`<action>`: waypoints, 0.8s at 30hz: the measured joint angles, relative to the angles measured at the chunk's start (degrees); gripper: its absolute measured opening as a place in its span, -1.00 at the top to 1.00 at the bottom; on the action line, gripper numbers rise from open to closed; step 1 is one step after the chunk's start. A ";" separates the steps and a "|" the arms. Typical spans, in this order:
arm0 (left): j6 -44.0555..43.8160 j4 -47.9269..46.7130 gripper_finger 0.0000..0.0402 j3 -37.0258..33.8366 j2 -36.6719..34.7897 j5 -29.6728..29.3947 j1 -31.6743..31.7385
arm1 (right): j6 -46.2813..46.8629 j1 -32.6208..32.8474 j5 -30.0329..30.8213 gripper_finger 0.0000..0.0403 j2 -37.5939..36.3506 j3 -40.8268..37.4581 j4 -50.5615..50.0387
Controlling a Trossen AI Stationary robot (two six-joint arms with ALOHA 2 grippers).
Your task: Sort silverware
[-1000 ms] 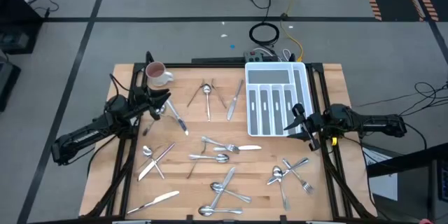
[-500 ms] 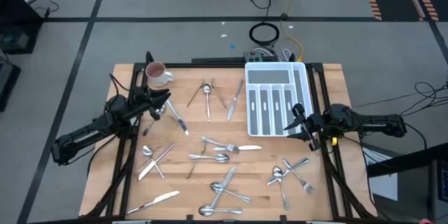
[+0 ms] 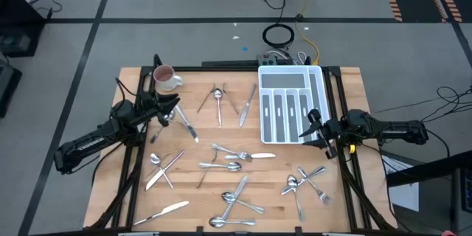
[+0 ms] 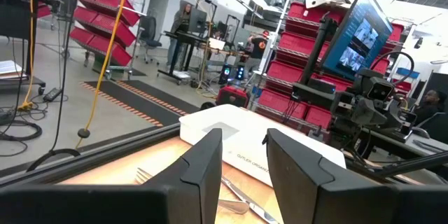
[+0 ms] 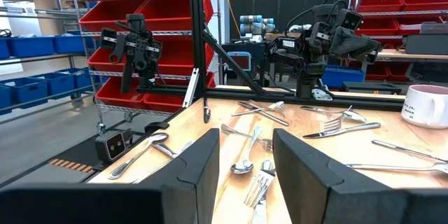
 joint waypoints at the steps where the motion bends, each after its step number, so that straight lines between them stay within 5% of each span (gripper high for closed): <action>1: 0.02 0.02 0.41 -0.02 0.00 0.00 0.02 | 0.02 -0.02 0.00 0.38 -0.02 0.00 0.00; 10: 0.00 0.02 0.41 -0.02 0.00 0.00 0.01 | 0.10 0.00 -0.02 0.38 0.00 -0.15 1.97; 24: 0.00 0.02 0.41 -0.01 0.00 0.00 0.02 | 4.68 -0.02 4.40 0.38 0.00 -0.13 18.75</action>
